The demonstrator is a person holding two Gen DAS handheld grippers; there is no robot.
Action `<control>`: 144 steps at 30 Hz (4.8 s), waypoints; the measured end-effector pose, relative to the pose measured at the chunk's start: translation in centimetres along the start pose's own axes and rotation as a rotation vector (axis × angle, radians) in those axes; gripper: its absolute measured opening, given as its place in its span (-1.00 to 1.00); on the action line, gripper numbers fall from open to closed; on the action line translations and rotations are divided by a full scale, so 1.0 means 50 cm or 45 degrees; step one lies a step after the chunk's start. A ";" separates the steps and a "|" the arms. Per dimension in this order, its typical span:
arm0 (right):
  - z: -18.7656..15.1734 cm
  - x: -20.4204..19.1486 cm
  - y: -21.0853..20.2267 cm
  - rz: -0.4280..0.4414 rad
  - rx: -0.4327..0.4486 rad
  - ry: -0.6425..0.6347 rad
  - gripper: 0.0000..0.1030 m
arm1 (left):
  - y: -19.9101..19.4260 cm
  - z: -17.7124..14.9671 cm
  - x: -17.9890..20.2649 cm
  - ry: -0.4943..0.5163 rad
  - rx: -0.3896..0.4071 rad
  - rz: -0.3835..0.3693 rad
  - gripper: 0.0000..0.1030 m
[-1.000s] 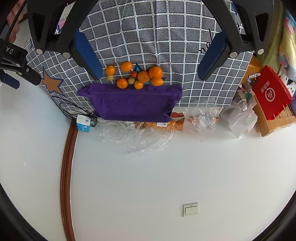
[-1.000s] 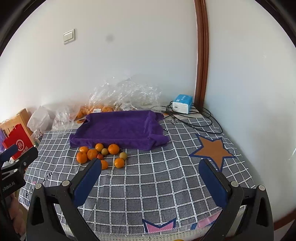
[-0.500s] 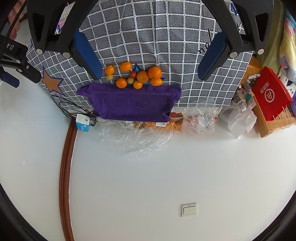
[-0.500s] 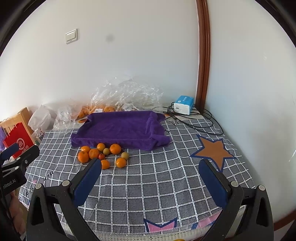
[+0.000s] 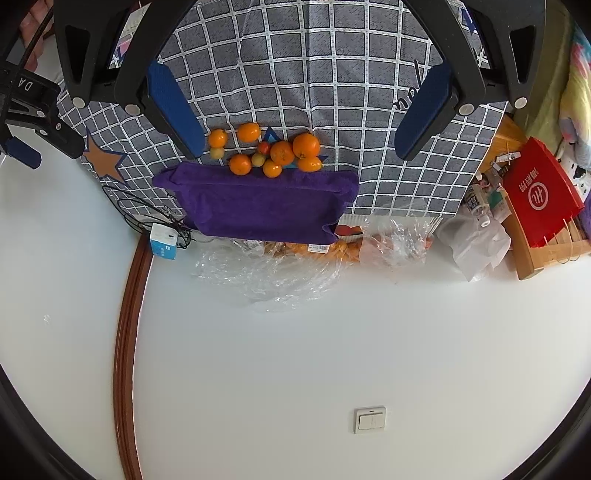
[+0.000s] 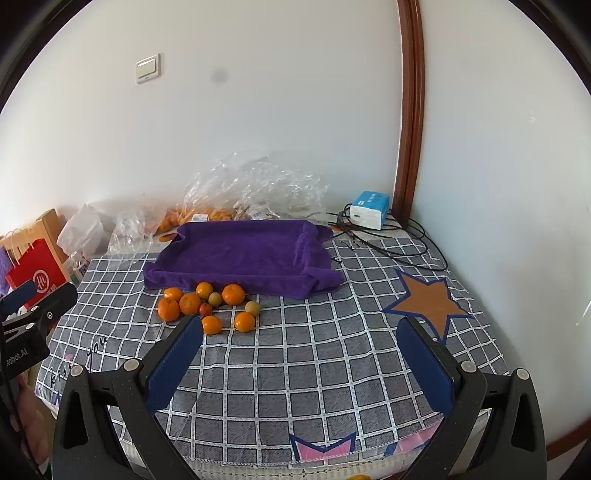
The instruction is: Organize fruits
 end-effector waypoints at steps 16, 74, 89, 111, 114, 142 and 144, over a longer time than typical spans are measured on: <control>-0.001 -0.002 -0.003 -0.004 0.006 -0.005 1.00 | 0.000 -0.005 -0.005 -0.001 0.002 0.001 1.00; -0.092 -0.170 0.377 0.118 -0.290 -0.135 0.72 | 0.320 -0.122 -0.203 -0.139 -0.297 0.017 0.95; -0.096 -0.198 0.409 0.140 -0.278 -0.125 0.37 | 0.354 -0.160 -0.233 -0.152 -0.331 0.030 0.48; -0.137 -0.219 0.468 0.201 -0.353 -0.115 -0.34 | 0.373 -0.144 -0.182 -0.214 -0.313 -0.134 0.42; -0.140 -0.211 0.459 0.181 -0.315 -0.155 -0.34 | 0.389 -0.142 -0.148 -0.201 -0.337 -0.200 0.42; -0.147 -0.157 0.437 0.128 -0.335 -0.132 -0.34 | 0.432 -0.146 -0.090 -0.122 -0.423 -0.236 -0.24; -0.146 -0.156 0.431 0.131 -0.337 -0.115 -0.34 | 0.416 -0.141 -0.101 -0.139 -0.408 -0.231 -0.24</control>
Point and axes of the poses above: each gripper's, at about its wrist camera, not at the fingertips, and y roughly the way its jaws point, x to its right, z to its top, the point moved 8 cm from there along y, roughly the way its jaws point, and after that the axes turned 5 degrees about -z, right-handed, at the moved point
